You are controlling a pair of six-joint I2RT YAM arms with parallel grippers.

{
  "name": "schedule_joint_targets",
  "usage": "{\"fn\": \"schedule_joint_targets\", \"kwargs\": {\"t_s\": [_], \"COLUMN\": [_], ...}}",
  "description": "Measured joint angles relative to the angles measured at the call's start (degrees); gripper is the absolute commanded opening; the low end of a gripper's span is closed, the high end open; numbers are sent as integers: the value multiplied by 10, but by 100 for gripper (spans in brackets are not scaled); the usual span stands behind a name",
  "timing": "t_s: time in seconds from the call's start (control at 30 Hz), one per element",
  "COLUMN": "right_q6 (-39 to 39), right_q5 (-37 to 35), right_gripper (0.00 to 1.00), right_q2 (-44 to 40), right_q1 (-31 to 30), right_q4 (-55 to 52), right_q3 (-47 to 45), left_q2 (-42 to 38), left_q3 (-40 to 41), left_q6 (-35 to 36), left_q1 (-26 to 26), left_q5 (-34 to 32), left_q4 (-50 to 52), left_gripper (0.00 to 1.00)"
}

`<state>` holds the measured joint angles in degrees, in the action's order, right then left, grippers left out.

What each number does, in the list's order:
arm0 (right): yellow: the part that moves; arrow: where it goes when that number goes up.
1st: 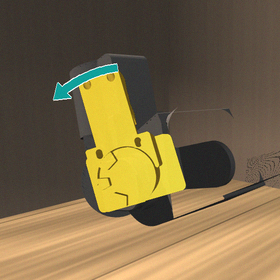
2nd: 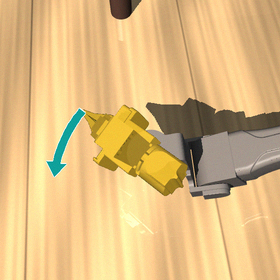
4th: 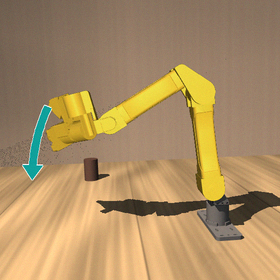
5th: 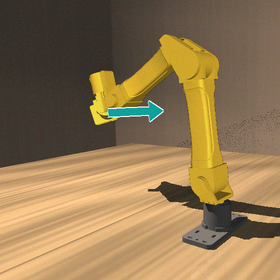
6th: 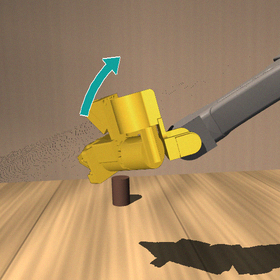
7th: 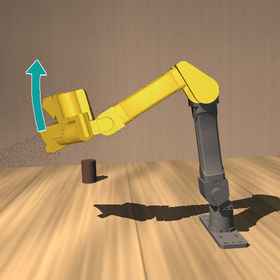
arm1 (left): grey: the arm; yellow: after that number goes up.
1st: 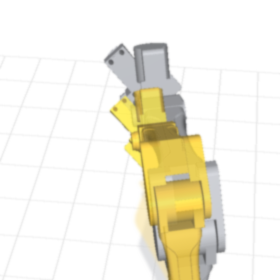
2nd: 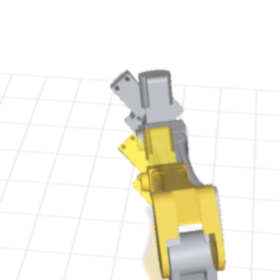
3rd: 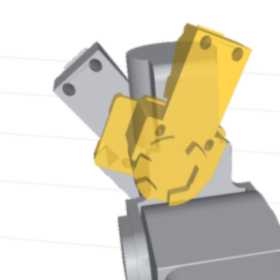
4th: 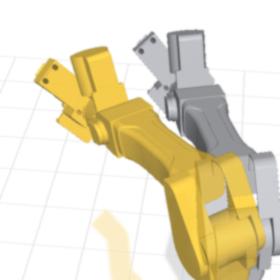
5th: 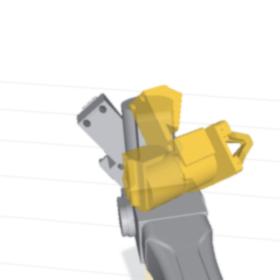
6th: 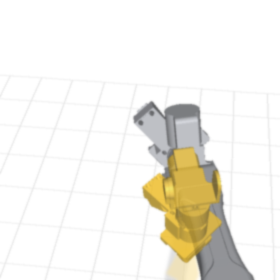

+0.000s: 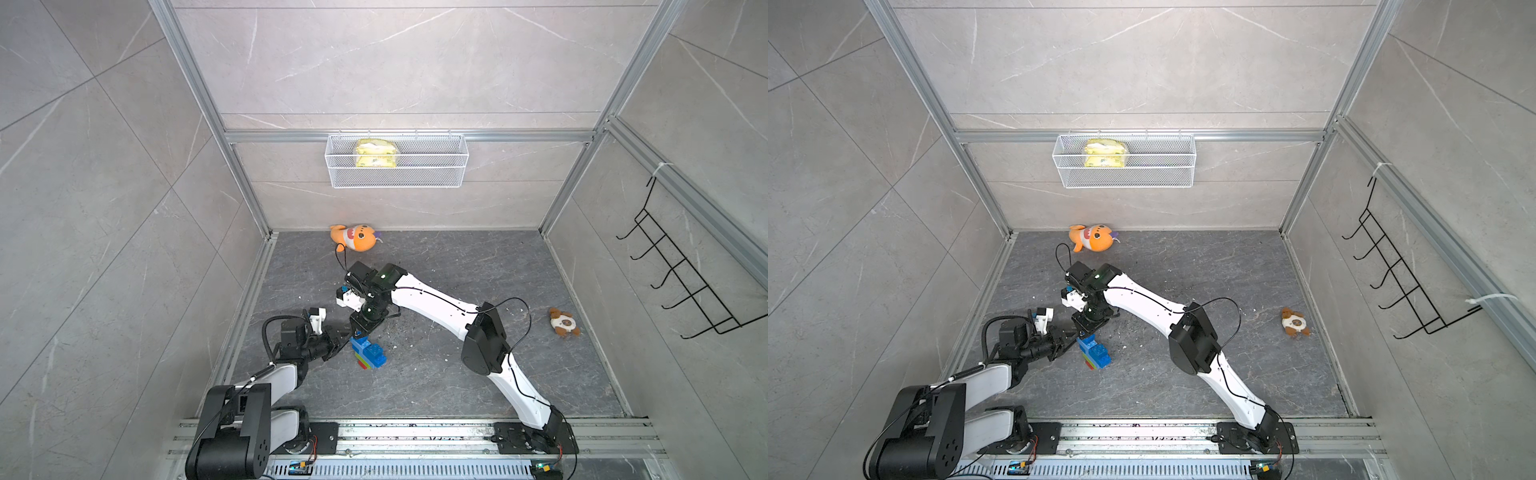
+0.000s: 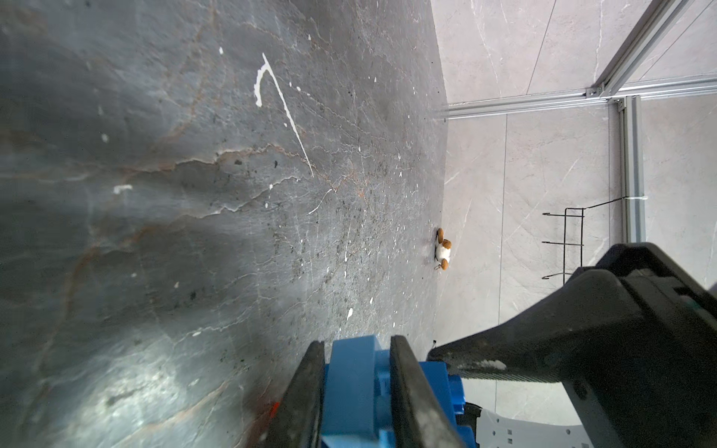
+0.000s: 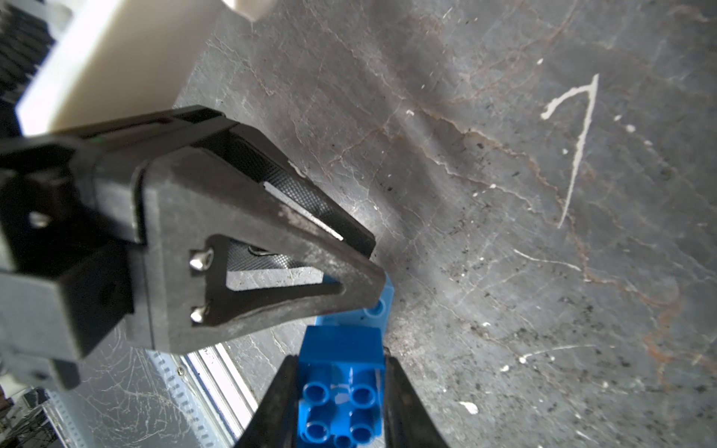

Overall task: Assemble a heart with lego
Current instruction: Assemble the lego brick with the lego brick.

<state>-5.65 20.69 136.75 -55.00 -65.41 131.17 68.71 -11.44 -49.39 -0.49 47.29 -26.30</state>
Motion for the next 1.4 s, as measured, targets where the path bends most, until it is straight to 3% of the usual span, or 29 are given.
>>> {"fn": "schedule_joint_targets", "kwargs": {"t_s": [0.37,0.9,1.4], "right_q6": [-33,-82,-85], "right_q5": [26,48,72], "right_gripper": [30,30,31], "right_q2": [-3,-58,-10], "right_q1": [0,11,18], "right_q4": [12,106,62], "right_q3": [-11,-121,-42], "left_q2": [-66,-111,-121], "left_q3": [7,7,7], "left_q6": [-4,-12,-27], "left_q1": [0,-3,-2], "left_q5": [-35,-62,-90], "left_q4": [60,96,97], "left_gripper": [0,0,0]}}
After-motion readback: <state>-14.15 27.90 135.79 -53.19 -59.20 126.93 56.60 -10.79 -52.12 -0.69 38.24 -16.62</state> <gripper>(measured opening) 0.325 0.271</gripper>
